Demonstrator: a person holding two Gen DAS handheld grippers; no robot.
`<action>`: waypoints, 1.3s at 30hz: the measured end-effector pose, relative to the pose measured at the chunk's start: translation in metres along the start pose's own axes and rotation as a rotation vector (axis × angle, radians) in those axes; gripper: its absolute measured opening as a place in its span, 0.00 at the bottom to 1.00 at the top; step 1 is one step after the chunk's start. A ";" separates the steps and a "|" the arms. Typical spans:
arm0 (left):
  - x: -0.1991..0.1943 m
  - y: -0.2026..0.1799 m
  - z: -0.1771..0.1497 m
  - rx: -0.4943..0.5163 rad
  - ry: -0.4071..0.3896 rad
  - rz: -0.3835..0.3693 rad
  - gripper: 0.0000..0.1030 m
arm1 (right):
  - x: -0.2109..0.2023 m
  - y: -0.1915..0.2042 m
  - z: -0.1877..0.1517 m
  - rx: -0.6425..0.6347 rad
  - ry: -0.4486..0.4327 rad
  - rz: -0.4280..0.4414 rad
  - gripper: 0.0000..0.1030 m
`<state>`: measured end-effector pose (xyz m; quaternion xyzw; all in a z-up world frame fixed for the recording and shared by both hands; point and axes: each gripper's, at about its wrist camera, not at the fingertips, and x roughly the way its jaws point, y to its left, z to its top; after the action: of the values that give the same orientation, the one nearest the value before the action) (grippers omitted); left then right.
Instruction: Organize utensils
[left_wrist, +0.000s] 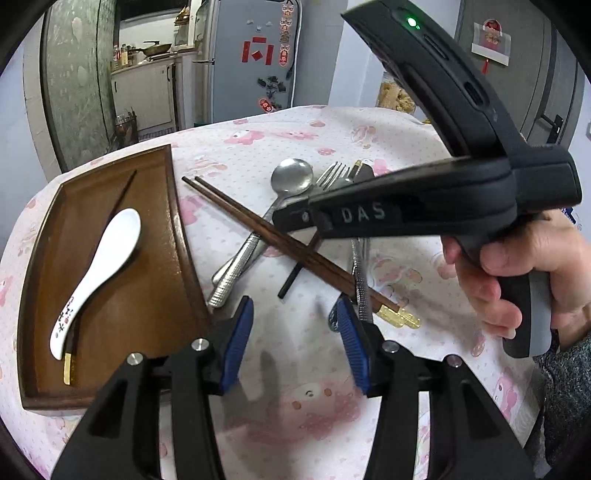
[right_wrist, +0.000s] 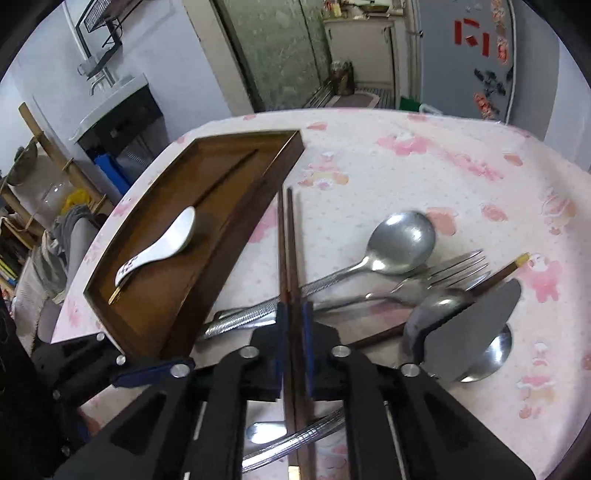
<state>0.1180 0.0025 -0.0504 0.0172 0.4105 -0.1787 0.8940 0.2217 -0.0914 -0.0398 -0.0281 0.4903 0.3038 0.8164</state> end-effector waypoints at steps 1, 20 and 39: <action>0.000 0.001 0.000 -0.002 -0.001 -0.001 0.50 | 0.001 -0.001 -0.001 0.002 0.004 0.013 0.14; -0.004 -0.001 -0.007 0.000 0.001 -0.014 0.53 | 0.014 -0.012 -0.004 0.125 0.012 0.054 0.12; -0.002 -0.004 0.005 0.019 0.003 0.019 0.47 | -0.017 -0.033 -0.021 0.509 -0.197 0.384 0.12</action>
<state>0.1191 -0.0017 -0.0455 0.0296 0.4098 -0.1740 0.8950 0.2168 -0.1334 -0.0451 0.2991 0.4656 0.3213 0.7684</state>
